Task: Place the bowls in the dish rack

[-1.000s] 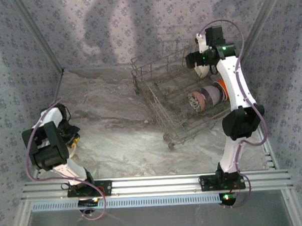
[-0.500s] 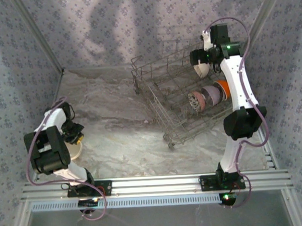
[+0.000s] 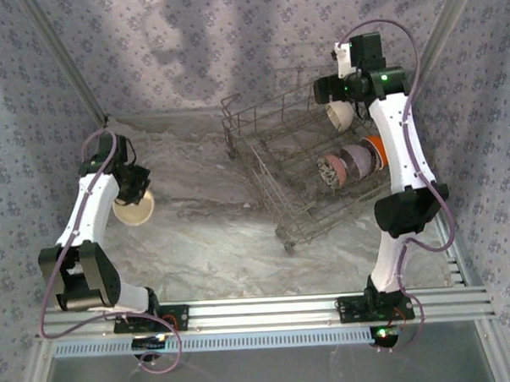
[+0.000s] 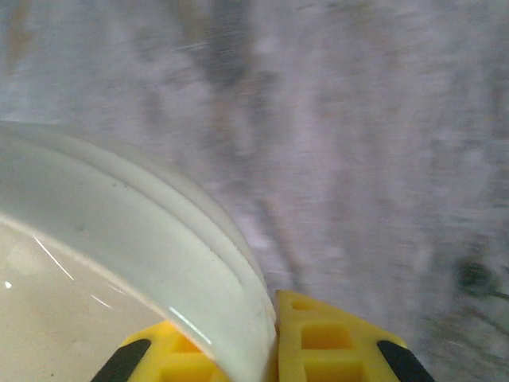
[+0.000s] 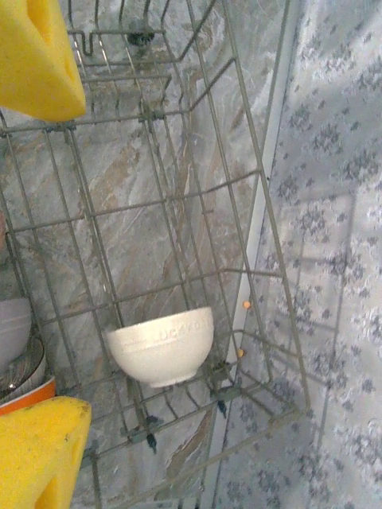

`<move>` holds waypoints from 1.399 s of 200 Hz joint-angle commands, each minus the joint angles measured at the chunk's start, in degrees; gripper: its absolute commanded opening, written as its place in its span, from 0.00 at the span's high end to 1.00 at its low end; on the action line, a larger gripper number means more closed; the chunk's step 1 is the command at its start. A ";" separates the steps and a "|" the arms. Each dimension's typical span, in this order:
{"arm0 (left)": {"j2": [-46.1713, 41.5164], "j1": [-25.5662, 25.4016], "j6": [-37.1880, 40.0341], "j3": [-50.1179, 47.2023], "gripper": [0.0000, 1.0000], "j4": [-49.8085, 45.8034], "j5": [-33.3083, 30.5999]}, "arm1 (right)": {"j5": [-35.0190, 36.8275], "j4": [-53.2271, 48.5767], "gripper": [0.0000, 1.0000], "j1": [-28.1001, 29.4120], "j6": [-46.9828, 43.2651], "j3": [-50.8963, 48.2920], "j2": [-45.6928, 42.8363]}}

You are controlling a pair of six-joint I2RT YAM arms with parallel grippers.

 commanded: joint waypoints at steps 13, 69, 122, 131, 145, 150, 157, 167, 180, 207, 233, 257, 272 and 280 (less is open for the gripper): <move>-1.88 -4.93 -8.09 9.10 1.00 10.28 -0.26 | -0.97 7.33 0.10 3.96 -2.27 -6.02 -4.07; 0.92 -13.61 -11.80 19.24 1.00 21.11 -7.09 | -8.04 28.80 0.18 13.69 -2.06 -22.29 -11.66; 5.24 -20.13 -13.28 27.00 1.00 26.83 -12.27 | -10.02 42.42 0.23 22.22 3.70 -29.99 -13.76; 5.66 -21.00 -13.04 28.17 1.00 26.86 -13.39 | -9.39 43.69 0.23 23.33 5.24 -29.97 -13.46; 6.19 -22.13 -12.45 29.66 1.00 26.97 -14.90 | -8.84 45.80 0.26 24.83 8.06 -29.84 -12.69; 6.37 -22.54 -12.45 30.04 1.00 27.09 -15.11 | -8.55 46.16 0.27 25.20 8.96 -29.60 -12.28; 6.63 -22.97 -12.20 30.47 1.00 27.72 -15.22 | -9.01 46.48 0.27 25.63 10.08 -28.90 -11.50; 7.15 -23.57 -12.01 31.35 1.00 27.61 -15.57 | -10.40 46.46 0.28 26.00 11.31 -27.54 -10.20; 7.91 -24.17 -11.95 32.43 1.00 27.54 -15.66 | -12.11 45.68 0.28 26.69 11.66 -25.19 -8.37; 9.46 -24.93 -12.01 34.46 1.00 27.09 -15.35 | -13.26 44.53 0.29 28.46 10.22 -21.92 -5.16; 10.52 -25.59 -11.61 36.40 1.00 26.46 -15.40 | -13.25 45.07 0.30 29.67 9.93 -21.59 -3.95; 11.06 -26.24 -11.30 37.54 1.00 26.11 -15.55 | -11.57 45.95 0.30 30.82 10.24 -21.92 -3.25; 11.29 -26.63 -11.24 37.75 1.00 26.05 -15.69 | -9.91 47.25 0.31 31.44 11.22 -22.03 -2.82; 11.41 -26.82 -11.31 37.92 1.00 25.84 -16.00 | -8.46 47.87 0.32 31.75 11.84 -21.90 -2.41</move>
